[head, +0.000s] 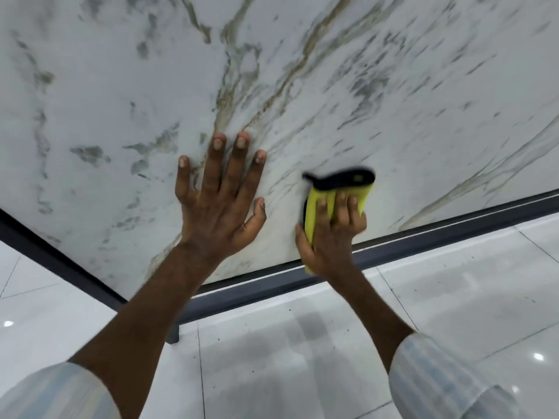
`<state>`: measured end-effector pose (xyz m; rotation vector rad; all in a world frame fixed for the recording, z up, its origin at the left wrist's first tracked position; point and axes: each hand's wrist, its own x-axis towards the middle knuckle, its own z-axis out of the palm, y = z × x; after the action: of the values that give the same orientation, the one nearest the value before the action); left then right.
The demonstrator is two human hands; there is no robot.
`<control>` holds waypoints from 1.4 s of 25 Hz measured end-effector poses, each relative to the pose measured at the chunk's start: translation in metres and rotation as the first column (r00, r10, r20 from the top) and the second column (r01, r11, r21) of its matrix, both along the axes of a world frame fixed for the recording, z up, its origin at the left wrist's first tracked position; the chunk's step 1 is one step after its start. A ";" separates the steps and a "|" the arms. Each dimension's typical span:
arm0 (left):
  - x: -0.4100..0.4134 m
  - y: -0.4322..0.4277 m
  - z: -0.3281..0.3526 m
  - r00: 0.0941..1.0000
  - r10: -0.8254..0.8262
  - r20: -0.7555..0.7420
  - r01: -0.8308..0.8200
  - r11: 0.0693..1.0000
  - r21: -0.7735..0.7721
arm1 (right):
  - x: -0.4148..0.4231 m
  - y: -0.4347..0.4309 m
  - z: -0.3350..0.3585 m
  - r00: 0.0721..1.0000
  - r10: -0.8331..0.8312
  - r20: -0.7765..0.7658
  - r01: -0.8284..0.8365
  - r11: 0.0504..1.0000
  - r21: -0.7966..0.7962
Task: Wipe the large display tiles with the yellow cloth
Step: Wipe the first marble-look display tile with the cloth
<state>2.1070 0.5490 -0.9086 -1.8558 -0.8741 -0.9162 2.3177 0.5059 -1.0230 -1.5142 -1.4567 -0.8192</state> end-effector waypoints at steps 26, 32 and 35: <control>-0.021 -0.021 0.291 0.993 -0.113 0.032 0.107 0.981 0.163 | 0.023 0.002 0.334 0.985 0.154 -0.084 -0.145 0.985 0.096; -0.040 -0.005 0.367 1.000 -0.030 0.004 0.028 0.970 0.242 | 0.021 0.001 0.405 0.996 0.064 -0.055 -0.053 0.980 0.194; -0.044 0.007 0.358 0.999 0.020 -0.028 -0.014 0.976 0.218 | 0.015 0.003 0.337 1.000 -0.006 -0.025 0.009 0.988 0.157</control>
<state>2.0627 0.5556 -0.5507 -1.6666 -0.7389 -0.9328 2.3327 0.5084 -0.6864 -1.4069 -1.3371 -0.8960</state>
